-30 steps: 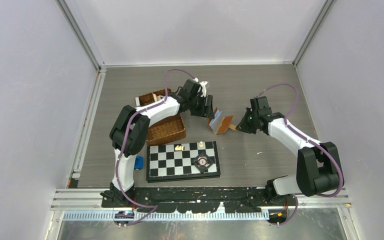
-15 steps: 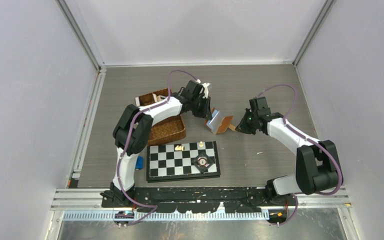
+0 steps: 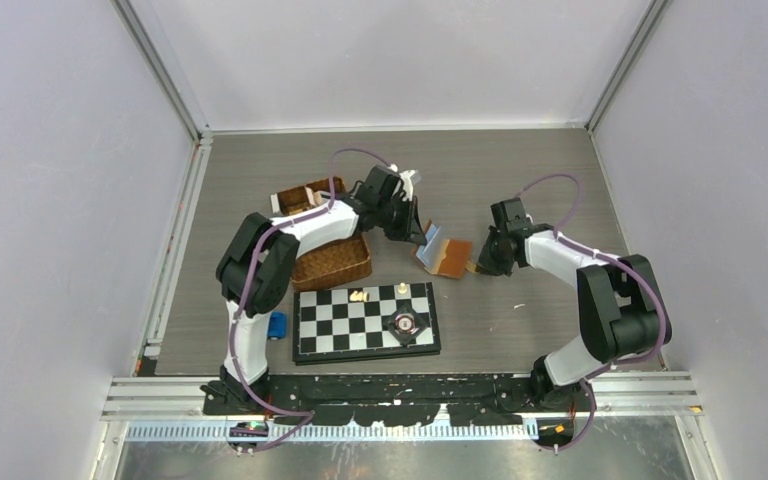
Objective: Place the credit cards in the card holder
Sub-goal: Open the card holder at the center of the board.
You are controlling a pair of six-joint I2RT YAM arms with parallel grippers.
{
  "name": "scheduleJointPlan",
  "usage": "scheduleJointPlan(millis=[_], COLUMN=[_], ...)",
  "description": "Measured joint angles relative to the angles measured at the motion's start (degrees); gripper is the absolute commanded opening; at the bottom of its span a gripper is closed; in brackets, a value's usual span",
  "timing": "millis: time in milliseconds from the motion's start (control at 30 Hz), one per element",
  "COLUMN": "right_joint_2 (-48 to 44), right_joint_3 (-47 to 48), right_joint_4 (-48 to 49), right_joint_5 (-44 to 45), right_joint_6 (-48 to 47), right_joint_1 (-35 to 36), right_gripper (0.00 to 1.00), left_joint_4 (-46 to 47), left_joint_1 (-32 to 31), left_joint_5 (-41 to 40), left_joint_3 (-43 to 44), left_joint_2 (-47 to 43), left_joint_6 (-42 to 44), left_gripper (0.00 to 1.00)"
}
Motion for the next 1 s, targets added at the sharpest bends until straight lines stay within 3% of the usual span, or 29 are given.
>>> scheduleJointPlan(millis=[1000], right_joint_2=[6.47], right_joint_3=[3.63], right_joint_4=[8.00], right_joint_5=[-2.49], right_joint_6=[-0.11], right_joint_1=[-0.48], right_gripper=[0.00], left_joint_4=[11.69], left_joint_1=[0.33], left_joint_5=[9.64], left_joint_3=[-4.70], left_joint_2=[-5.70], left_joint_6=[-8.22], left_gripper=[0.00])
